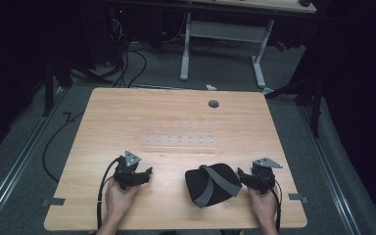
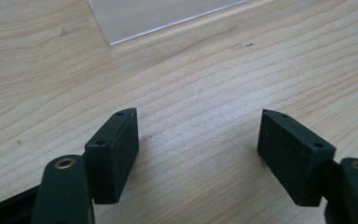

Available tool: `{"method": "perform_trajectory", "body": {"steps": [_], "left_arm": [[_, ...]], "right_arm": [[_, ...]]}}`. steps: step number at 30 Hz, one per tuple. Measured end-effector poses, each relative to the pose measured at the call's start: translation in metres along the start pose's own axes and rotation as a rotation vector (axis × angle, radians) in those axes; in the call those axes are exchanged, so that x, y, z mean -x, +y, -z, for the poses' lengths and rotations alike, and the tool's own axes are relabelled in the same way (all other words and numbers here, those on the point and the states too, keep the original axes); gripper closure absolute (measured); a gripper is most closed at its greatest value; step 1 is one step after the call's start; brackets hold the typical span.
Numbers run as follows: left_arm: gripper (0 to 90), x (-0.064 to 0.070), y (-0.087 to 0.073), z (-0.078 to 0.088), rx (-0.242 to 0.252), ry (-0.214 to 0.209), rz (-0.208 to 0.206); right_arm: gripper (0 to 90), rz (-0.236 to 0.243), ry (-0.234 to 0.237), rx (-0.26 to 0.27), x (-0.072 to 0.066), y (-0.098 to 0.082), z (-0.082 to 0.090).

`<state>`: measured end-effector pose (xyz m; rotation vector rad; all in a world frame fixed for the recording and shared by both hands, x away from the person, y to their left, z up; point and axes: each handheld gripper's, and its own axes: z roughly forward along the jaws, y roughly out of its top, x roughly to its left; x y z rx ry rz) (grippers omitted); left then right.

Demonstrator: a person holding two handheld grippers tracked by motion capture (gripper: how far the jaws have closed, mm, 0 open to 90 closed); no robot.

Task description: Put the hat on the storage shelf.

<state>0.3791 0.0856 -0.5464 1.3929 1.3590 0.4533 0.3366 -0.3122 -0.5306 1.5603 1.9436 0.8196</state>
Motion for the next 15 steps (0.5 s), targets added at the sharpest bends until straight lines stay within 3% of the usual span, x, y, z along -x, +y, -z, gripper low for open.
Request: {"method": "perform_trajectory", "body": {"steps": [15], "left_arm": [[28.5,0.0002,-0.0002,0.0,-0.001,-0.001,-0.001]], "right_arm": [[34.3,0.001,0.0,-0.002,-0.0011,0.0005,-0.0004]]}}
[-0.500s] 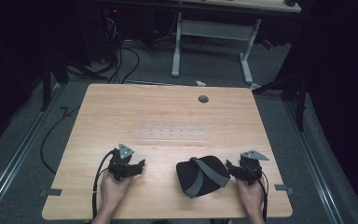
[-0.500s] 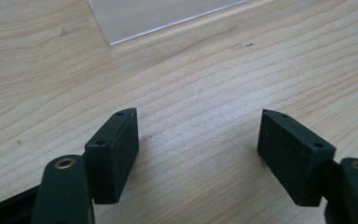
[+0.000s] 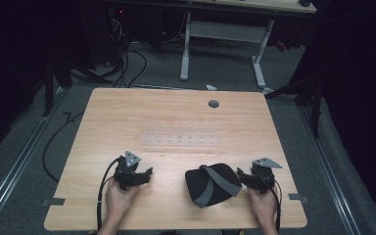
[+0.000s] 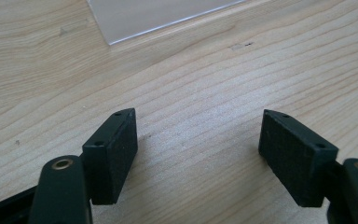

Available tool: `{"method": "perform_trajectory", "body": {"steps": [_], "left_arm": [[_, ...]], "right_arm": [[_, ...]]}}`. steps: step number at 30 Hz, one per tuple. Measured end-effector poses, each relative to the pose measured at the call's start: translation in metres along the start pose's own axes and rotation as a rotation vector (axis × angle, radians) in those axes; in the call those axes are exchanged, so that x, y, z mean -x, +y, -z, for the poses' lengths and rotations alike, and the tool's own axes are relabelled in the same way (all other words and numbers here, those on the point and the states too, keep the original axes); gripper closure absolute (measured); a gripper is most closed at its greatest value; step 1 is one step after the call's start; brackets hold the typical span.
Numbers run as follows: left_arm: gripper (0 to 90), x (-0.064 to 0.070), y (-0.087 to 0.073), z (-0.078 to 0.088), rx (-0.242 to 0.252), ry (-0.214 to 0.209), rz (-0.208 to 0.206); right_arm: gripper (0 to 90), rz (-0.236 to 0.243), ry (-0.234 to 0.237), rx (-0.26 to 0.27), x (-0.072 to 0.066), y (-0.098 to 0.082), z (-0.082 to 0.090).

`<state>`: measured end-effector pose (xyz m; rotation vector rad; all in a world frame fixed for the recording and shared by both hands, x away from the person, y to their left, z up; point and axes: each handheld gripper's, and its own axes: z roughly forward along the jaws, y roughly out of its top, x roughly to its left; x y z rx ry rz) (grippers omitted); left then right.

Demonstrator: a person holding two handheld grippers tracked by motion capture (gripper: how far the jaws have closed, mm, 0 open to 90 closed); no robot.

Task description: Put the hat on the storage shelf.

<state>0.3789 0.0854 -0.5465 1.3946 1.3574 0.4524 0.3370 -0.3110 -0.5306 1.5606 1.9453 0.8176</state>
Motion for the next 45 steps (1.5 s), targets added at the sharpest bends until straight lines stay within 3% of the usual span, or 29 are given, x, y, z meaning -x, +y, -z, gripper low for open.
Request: {"method": "perform_trajectory", "body": {"steps": [24,31,36,40,45], "left_arm": [[28.5,0.0,0.0,0.0,0.0,0.0,0.0],[28.4,0.0,0.0,0.0,0.0,0.001,0.0],[28.4,0.0,0.0,0.0,-0.001,0.0,0.0],[28.4,0.0,0.0,0.0,-0.001,0.001,0.0],[28.4,0.0,0.0,0.0,0.0,0.0,0.0]], "right_arm": [[37.5,0.003,0.004,0.005,-0.003,0.0,0.0],[40.5,-0.02,0.012,0.011,-0.002,0.0,0.001],[41.4,-0.054,0.05,0.029,0.0,-0.001,0.003],[41.6,-0.066,0.055,0.042,0.001,-0.001,0.005],[43.8,-0.077,0.065,0.094,0.003,-0.002,0.018]]}}
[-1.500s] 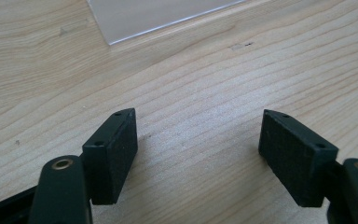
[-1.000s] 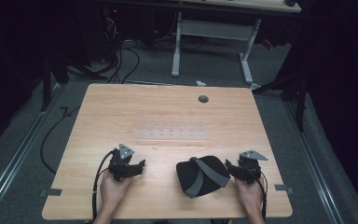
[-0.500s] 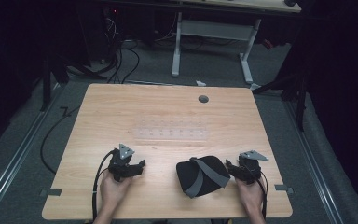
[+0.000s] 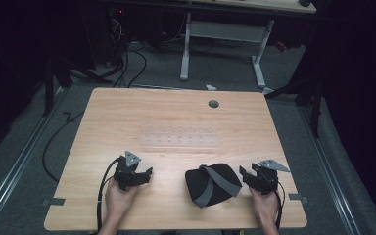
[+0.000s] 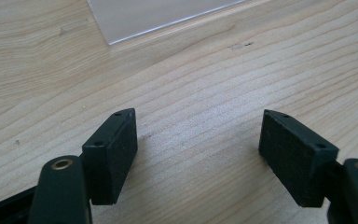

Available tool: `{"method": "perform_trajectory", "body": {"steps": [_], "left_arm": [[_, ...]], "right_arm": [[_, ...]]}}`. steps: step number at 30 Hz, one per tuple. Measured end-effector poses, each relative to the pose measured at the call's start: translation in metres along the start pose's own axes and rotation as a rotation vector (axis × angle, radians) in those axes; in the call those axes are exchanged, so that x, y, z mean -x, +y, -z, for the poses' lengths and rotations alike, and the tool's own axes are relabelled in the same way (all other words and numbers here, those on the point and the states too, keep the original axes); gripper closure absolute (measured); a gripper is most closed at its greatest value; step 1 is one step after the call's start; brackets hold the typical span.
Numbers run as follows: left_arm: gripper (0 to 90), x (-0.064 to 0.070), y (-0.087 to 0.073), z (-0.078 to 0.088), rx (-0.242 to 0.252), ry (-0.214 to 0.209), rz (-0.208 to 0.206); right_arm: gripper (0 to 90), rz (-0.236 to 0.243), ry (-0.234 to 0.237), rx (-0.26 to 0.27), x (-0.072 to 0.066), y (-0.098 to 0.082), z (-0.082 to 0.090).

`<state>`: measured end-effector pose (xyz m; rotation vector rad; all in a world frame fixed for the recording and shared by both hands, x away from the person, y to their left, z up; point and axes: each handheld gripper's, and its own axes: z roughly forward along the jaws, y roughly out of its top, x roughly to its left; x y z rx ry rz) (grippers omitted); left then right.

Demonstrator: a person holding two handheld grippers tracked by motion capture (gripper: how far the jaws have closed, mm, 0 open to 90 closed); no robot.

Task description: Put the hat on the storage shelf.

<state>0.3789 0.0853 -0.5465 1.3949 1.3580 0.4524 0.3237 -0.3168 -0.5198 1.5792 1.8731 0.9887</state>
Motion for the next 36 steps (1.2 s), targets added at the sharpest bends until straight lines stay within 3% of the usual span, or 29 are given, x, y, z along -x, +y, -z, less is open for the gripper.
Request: {"method": "perform_trajectory", "body": {"steps": [12,25,36], "left_arm": [[28.2,0.0,0.0,0.0,-0.001,-0.001,-0.001],[28.2,0.0,0.0,0.0,-0.001,-0.001,-0.001],[28.2,0.0,0.0,0.0,-0.001,0.0,-0.001]], "right_arm": [[46.2,-0.022,0.054,0.039,-0.003,-0.001,0.014],[48.7,-0.002,0.089,0.07,-0.012,0.001,0.031],[42.3,0.023,0.131,0.107,-0.025,0.001,0.052]]}}
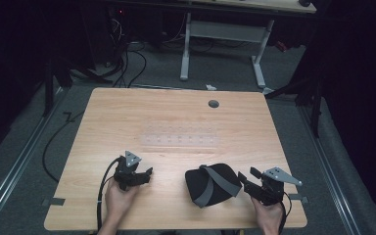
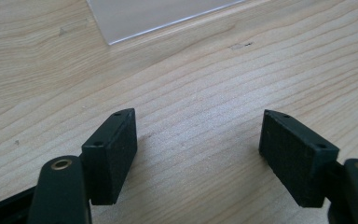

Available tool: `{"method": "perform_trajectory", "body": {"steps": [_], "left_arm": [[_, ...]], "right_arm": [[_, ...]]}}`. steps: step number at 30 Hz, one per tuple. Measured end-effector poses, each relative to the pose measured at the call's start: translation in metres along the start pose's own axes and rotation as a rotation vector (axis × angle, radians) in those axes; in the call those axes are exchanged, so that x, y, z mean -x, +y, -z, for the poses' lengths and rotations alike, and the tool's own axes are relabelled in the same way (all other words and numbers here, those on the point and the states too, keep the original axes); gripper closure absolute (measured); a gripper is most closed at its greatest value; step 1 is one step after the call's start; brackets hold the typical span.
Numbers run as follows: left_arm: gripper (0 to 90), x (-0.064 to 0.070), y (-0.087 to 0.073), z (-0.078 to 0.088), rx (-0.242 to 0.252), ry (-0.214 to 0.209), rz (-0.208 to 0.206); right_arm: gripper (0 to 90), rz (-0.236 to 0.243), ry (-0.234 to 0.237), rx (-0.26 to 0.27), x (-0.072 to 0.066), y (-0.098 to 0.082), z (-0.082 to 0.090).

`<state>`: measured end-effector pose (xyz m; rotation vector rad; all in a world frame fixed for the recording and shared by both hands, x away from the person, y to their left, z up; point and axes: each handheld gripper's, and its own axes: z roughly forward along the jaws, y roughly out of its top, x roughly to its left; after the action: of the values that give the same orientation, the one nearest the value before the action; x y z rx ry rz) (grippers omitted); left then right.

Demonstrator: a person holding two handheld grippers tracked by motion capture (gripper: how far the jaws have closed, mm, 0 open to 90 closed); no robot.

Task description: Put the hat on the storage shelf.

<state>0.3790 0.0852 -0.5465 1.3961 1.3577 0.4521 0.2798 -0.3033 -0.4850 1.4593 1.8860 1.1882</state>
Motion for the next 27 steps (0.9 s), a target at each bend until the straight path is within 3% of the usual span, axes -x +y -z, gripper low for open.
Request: {"method": "perform_trajectory", "body": {"steps": [17,27], "left_arm": [[28.1,0.0,0.0,0.0,0.0,0.0,0.0],[28.2,0.0,0.0,0.0,0.0,0.0,0.0]], "right_arm": [[31.9,0.021,0.065,-0.047,-0.014,-0.007,-0.003],[32.3,0.016,0.104,-0.075,-0.018,-0.012,-0.012]]}}
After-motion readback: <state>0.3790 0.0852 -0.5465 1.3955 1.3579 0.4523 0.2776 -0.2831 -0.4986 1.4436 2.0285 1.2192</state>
